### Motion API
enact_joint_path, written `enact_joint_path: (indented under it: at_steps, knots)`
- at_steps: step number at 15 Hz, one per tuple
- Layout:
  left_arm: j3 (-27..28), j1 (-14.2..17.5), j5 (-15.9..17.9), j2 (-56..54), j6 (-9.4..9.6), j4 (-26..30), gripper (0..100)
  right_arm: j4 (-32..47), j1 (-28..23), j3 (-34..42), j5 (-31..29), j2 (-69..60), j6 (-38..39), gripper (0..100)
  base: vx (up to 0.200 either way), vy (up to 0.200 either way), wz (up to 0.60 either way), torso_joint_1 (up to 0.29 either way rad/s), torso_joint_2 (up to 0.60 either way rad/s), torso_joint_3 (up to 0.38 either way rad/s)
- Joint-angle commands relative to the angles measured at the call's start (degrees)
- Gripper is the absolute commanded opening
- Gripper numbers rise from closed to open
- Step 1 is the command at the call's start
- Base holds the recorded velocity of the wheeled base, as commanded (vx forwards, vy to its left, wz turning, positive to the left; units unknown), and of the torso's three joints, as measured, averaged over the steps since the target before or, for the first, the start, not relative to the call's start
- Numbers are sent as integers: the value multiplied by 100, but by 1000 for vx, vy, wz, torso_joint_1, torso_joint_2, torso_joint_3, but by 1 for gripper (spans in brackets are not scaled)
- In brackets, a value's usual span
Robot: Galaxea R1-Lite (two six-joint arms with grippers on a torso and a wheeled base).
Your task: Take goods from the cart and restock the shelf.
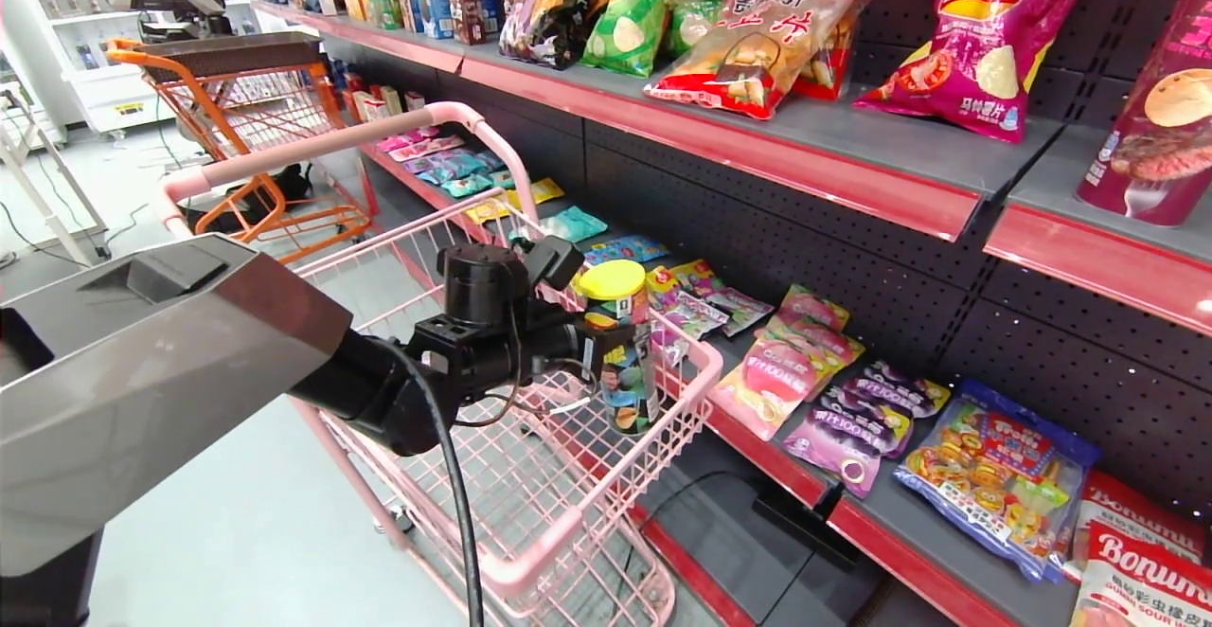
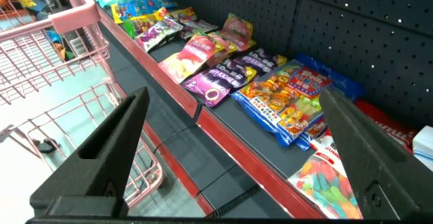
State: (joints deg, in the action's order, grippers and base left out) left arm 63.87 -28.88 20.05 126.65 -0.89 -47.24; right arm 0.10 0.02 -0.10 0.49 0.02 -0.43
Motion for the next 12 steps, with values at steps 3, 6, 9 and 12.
enact_joint_path:
  at_steps: [3, 6, 9, 12]
  knots:
    - [73, 242, -318, -1011, -245, 496, 0, -1, 6, 1, 4, -2, -1, 100, 0, 0, 0, 0, 0, 0]
    - [56, 647, -406, -2100, -245, 1235, 0, -1, 6, 1, 4, -2, 8, 100, 0, 0, 0, 0, 0, 0]
    - [-138, 866, -529, -3647, -245, 2263, 0, -1, 6, 1, -5, -2, 8, 100, 0, 0, 0, 0, 0, 0]
    - [-893, 893, -942, -5387, -210, 3028, 0, -1, 6, 1, -5, -2, 8, 100, 0, 0, 0, 0, 0, 0]
